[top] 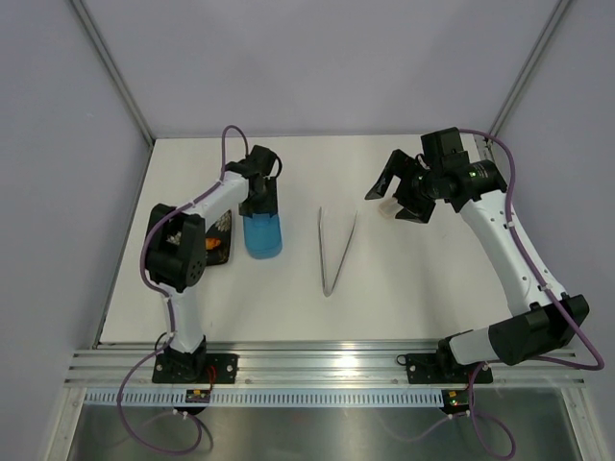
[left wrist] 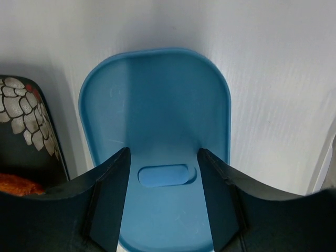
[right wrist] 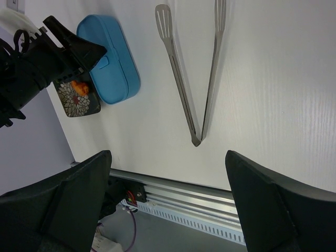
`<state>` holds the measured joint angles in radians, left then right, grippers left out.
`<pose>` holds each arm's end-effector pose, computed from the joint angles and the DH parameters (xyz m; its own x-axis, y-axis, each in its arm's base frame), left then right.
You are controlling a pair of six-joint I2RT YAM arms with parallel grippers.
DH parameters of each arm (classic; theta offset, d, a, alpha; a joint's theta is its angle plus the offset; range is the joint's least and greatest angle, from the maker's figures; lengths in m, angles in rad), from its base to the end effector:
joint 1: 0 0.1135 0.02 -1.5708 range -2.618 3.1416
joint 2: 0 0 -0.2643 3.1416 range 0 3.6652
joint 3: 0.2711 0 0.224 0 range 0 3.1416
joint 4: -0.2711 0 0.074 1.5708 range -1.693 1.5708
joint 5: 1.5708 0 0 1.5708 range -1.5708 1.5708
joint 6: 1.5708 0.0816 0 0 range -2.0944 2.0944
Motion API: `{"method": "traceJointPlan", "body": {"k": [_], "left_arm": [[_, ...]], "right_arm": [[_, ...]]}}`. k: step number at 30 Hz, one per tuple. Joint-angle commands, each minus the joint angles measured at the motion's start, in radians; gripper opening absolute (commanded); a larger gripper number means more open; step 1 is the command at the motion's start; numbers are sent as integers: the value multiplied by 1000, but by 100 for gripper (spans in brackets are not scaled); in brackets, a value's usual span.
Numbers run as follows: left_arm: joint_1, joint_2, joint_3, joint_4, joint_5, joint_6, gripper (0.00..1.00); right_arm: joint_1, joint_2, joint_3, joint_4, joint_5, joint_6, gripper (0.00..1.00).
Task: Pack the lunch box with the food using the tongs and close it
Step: Close the box lid on the packing box.
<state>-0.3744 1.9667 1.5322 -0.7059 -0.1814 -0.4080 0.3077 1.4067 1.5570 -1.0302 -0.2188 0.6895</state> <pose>0.3845 -0.1353 0.1807 -0.8913 -0.0691 -0.4480 -0.0697 0.9975 -0.0151 0.2607 0.1014 0.3475 -0.8386 0.3851 -0.3852 0.1374 0.8340 0.5344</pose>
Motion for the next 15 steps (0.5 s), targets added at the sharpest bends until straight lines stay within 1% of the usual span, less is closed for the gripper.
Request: {"method": "traceJointPlan", "body": {"k": [1, 5, 8, 11, 13, 14, 15], "left_arm": [[2, -98, 63, -49, -36, 11, 57], [2, -192, 100, -70, -55, 12, 58], [0, -241, 68, -78, -43, 0, 58], [-6, -272, -33, -60, -26, -25, 58], [-9, -293, -101, -21, -3, -47, 58], [-11, -295, -168, -6, 9, -54, 58], [-14, -290, -199, 21, 28, -66, 58]], "right_arm": [[1, -26, 8, 7, 6, 10, 97], [1, -23, 2, 15, -1, 13, 97], [2, -23, -3, 19, -2, 16, 97], [2, -23, -12, 25, -4, 18, 97], [2, -25, -17, 30, -4, 18, 97], [2, -25, -23, 32, -5, 19, 97], [2, -23, -25, 33, -8, 19, 97]]}}
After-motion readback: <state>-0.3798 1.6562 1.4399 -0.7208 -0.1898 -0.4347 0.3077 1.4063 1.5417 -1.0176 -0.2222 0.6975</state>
